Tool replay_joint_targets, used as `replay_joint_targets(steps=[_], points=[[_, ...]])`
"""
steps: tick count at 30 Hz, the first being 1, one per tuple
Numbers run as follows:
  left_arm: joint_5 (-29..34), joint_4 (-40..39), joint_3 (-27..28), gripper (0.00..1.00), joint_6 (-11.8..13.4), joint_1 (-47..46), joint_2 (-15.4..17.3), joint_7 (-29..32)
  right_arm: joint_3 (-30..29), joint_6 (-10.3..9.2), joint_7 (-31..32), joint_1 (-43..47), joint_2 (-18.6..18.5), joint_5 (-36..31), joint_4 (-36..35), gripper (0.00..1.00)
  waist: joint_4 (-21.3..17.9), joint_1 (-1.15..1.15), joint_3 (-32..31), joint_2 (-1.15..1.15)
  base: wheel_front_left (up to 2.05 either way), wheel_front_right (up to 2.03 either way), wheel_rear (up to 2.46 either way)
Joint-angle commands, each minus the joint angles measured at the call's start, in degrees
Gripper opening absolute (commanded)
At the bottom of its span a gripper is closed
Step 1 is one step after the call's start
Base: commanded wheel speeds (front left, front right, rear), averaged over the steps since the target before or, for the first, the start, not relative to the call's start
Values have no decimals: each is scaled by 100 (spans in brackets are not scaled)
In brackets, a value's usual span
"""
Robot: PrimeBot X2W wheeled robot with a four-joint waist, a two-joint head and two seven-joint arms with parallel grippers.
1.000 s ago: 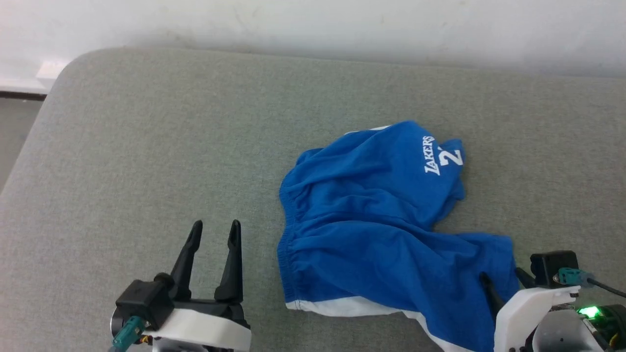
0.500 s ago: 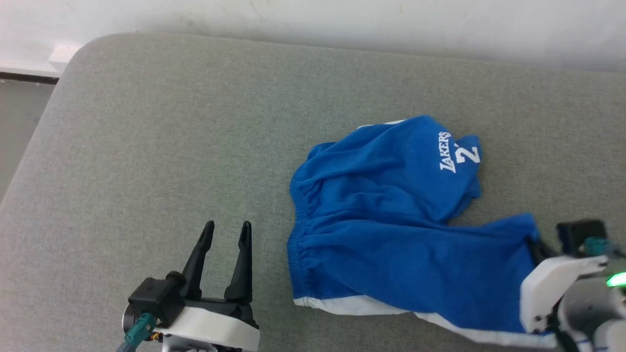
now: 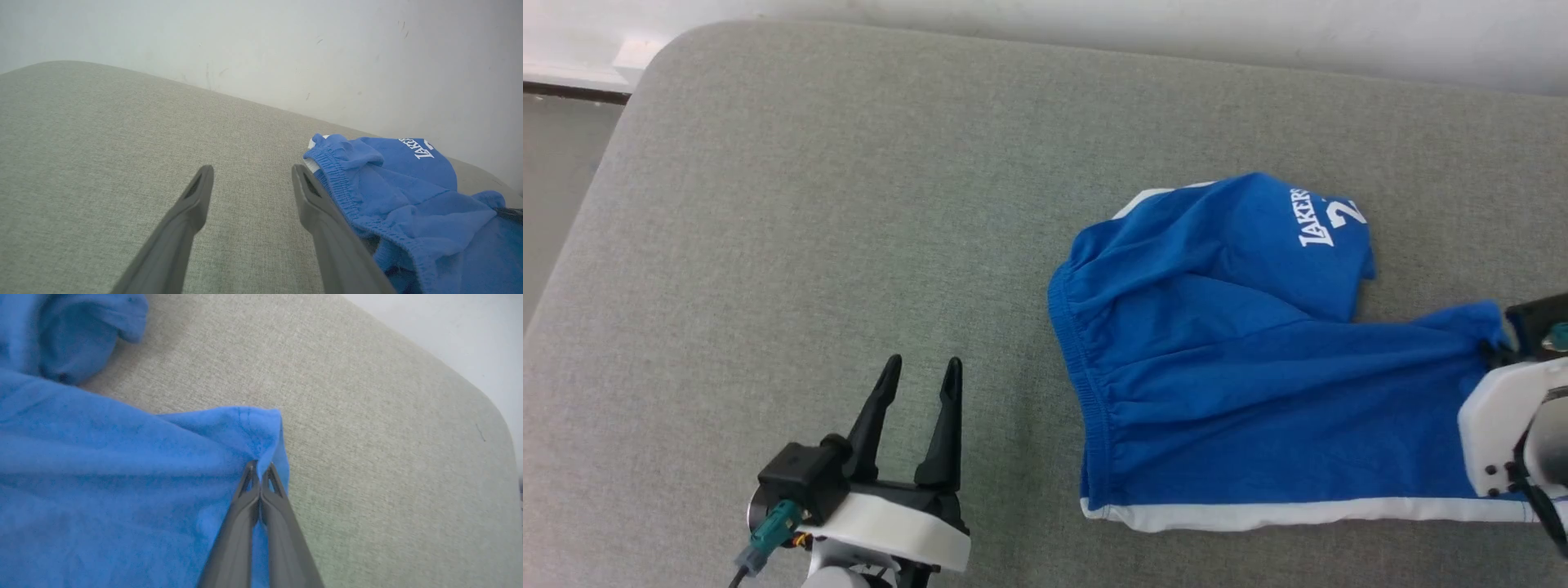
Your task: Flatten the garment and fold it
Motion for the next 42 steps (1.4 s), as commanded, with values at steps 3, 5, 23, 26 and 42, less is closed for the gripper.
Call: replay_joint_targets(steps=[3,5,23,26,42], points=[[63,70,6,100,-47,-88,-34,-27,67,-5,-167,-112,71,76,137,100,-6,-1,-93,0,0,0,0],[70,74,42,100,-27,-68,-32,-27,56,-5,-302,-109,155,112,118,100,-34,-1,-165,0,0,0,0],[61,-470,137,100,249,774,42,8,-1333,-5,-3325,1659,1671,370,-1424,100,-478,-1,-888,0,0,0,0],[74,-502,80,100,263,923,74,75,-1272,-5,-3644,1781,1672,490,-1158,100,-535,-1,-911,0,0,0,0],[-276,-1404,-1020,100,234,774,159,3159,-1301,-5,-3815,1678,1673,515,-837,100,-518,-1,-869,0,0,0,0]])
